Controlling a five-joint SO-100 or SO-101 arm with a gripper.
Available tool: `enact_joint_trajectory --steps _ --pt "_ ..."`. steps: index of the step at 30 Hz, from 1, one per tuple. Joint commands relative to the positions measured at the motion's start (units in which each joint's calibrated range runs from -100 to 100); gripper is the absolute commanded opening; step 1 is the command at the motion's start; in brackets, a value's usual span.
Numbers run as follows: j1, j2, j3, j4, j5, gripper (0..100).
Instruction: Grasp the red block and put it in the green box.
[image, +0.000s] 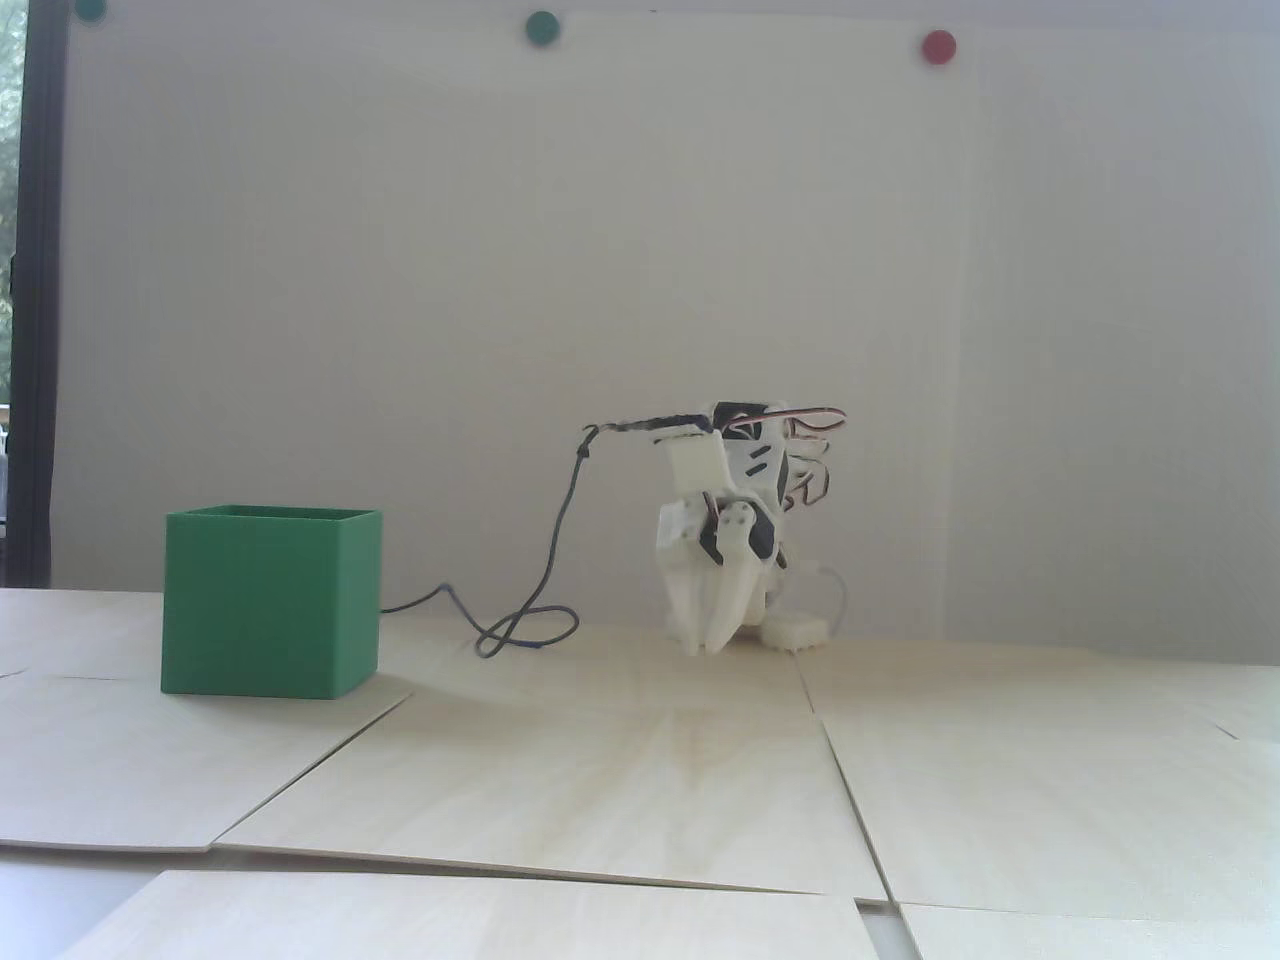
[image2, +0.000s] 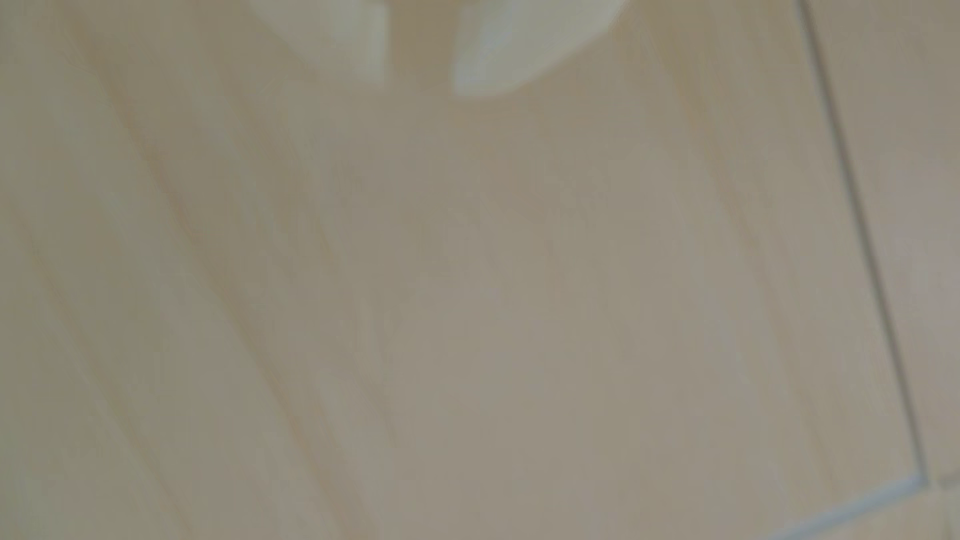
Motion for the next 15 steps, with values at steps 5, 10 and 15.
enact_joint_trajectory --steps 5,10,15 --pt "-4.6 -2.3 0.8 8.5 0.1 2" --pt "-4.6 -2.3 0.8 12.4 0.2 3" --pt "-4.7 -2.3 0.8 15.5 0.2 3"
